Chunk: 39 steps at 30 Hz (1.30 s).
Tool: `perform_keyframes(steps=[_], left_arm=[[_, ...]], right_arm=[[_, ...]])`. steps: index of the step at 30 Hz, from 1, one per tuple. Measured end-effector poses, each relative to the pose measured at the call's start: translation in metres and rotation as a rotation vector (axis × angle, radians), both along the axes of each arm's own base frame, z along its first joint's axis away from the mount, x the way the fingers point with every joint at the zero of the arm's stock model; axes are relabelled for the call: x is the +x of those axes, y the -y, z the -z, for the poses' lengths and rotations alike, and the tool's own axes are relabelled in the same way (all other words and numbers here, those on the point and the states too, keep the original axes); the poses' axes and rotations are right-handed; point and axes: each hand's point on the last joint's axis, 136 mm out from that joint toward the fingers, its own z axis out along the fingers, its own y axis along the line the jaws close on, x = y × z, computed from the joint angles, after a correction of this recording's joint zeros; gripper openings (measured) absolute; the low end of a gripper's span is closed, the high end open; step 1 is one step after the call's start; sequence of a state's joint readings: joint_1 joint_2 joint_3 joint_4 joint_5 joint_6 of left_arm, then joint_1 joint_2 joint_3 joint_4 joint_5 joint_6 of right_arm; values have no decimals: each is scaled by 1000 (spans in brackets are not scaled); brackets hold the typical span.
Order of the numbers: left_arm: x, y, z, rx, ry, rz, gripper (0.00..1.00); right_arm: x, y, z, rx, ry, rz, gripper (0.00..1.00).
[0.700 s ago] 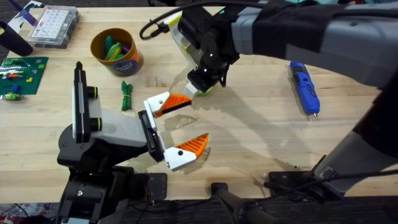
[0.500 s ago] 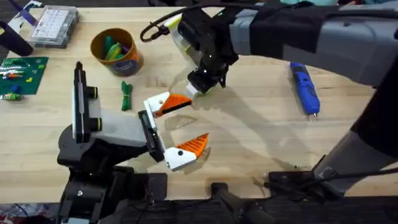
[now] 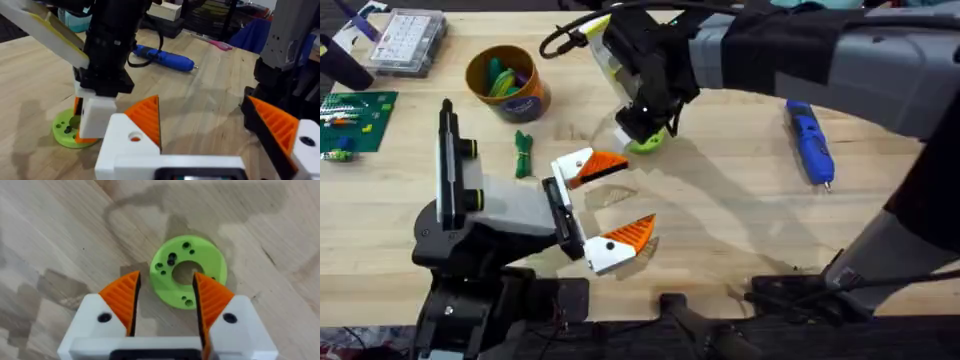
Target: Pick up the gripper from the table and insert it into the empty holder that is missing its gripper. Then pick up a screw, insert it into the mounting hole, and use the screwdriver to tighten it. Finally, clean up the table by picking up the vegetable and placing it into the bucket.
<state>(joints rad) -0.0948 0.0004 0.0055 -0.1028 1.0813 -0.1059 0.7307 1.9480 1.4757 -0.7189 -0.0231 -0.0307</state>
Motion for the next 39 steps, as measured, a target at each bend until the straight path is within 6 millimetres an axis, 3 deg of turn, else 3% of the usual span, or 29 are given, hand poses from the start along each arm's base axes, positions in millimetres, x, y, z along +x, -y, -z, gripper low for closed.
perform_keyframes(steps=[18,39], left_arm=[[0,0,0,0,0,0,987],[0,0,0,0,0,-1,987]], right_arm=[[13,-12,-5,50,56,0,611],[17,-15,7,46,52,0,611]])
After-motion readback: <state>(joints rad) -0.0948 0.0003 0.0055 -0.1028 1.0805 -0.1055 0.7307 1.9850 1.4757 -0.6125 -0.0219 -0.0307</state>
